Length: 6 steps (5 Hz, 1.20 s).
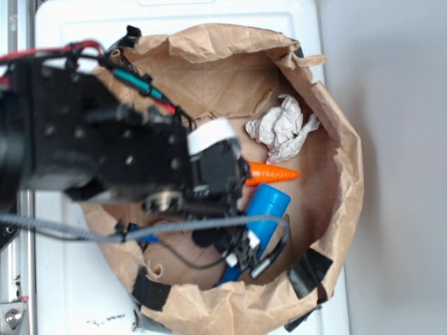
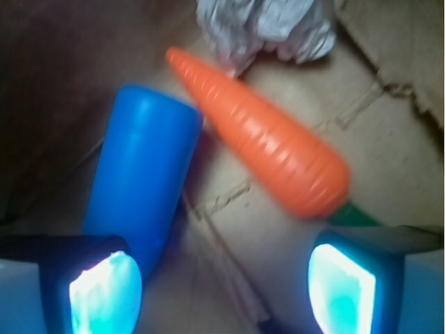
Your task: Grab the blue bottle.
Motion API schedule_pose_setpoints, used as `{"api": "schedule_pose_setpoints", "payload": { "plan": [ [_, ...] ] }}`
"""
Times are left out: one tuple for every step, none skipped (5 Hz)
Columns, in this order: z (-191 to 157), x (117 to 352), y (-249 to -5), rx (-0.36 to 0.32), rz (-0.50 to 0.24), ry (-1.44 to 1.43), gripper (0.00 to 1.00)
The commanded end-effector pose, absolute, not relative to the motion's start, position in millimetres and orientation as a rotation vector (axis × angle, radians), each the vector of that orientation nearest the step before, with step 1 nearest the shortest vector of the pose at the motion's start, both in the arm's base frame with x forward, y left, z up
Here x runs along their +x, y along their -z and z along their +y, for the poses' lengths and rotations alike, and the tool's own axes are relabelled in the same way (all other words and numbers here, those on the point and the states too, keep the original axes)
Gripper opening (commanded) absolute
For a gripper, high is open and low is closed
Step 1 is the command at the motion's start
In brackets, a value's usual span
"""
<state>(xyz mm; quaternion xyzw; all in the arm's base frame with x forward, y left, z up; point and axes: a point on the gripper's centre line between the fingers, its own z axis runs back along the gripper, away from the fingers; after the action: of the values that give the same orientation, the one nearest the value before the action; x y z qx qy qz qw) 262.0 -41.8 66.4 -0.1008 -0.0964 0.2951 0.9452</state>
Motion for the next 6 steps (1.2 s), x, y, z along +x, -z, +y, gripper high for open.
{"api": "schedule_pose_setpoints", "payload": {
  "plan": [
    [-69.0, 293.0, -71.8, -0.194, -0.246, -0.623, 1.00],
    [-74.3, 305.3, -49.2, -0.139, -0.270, -0.607, 1.00],
    [-80.5, 323.6, -15.9, -0.060, -0.267, -0.601, 1.00],
    [-75.8, 326.0, -23.8, -0.077, -0.220, -0.611, 0.00],
    [-65.3, 324.3, -50.2, -0.102, -0.190, -0.602, 0.00],
    [-37.2, 317.9, -86.1, -0.134, -0.125, -0.603, 0.00]
  ]
}}
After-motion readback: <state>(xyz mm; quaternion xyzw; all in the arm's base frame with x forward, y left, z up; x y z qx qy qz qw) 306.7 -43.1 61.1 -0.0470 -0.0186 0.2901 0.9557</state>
